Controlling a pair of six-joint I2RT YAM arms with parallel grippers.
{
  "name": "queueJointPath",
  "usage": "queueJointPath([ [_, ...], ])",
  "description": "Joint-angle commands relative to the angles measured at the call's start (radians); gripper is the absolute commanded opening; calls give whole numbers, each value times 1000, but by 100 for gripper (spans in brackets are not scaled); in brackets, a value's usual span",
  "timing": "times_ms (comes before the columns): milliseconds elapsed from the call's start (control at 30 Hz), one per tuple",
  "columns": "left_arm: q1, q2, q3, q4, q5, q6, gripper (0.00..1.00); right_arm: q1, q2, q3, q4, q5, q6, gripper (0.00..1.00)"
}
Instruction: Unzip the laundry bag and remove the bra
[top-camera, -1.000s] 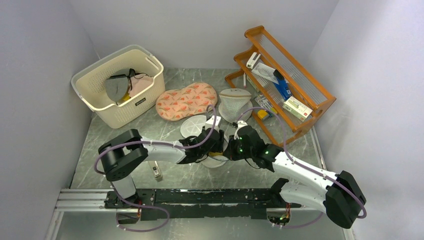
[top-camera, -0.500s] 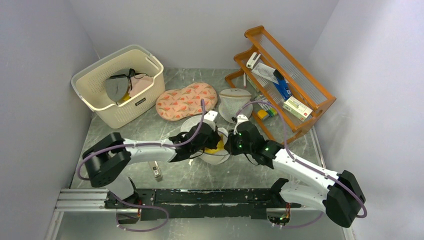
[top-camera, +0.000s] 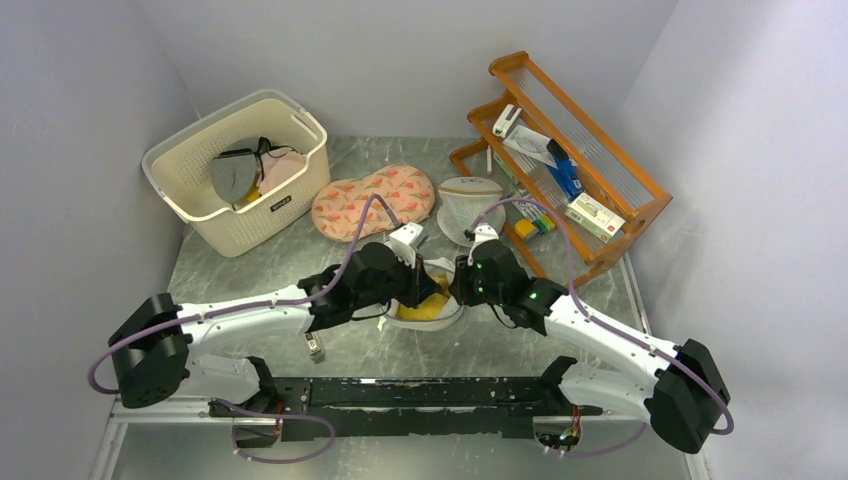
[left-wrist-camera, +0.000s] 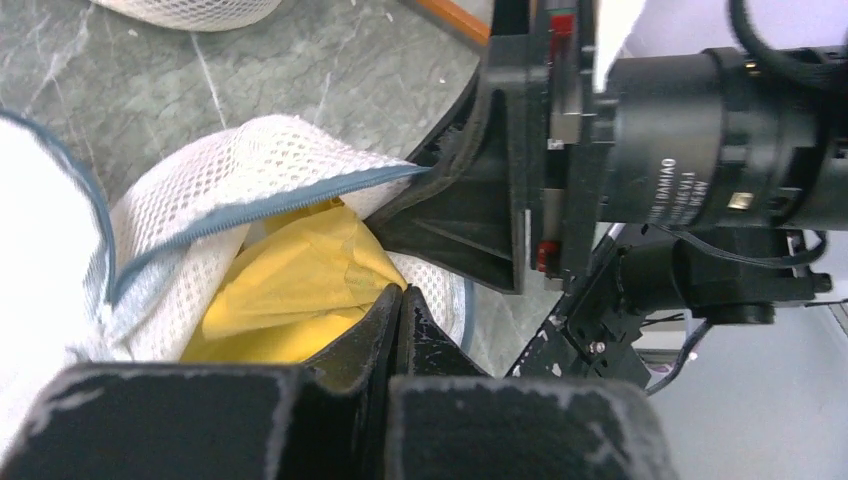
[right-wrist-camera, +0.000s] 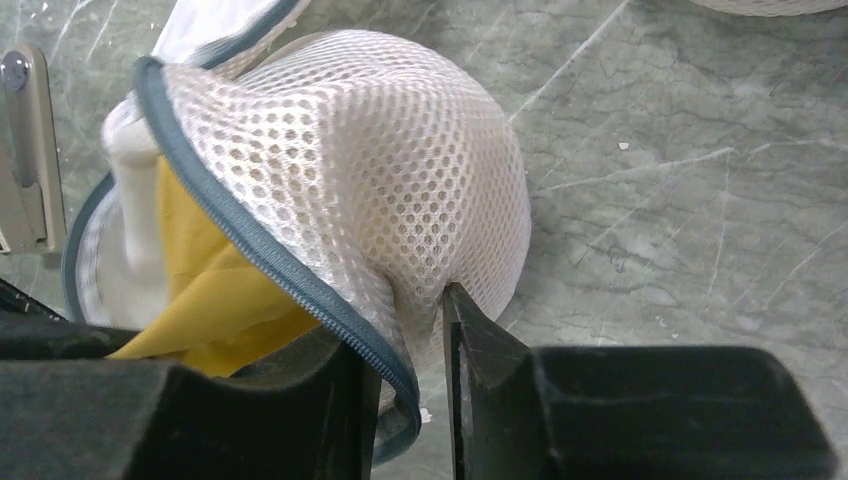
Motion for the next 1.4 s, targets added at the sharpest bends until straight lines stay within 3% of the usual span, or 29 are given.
queueJointPath([
  [0, -6, -52, 58, -62, 70, 27, 7, 2, -26, 3, 22, 15, -7, 28],
  [700, -7, -149, 126, -142, 155, 107, 7, 3, -2, -8, 66, -34, 3, 44],
  [1367, -6, -173, 219, -270, 38, 135, 7, 3, -5, -16, 54, -50, 22, 42],
])
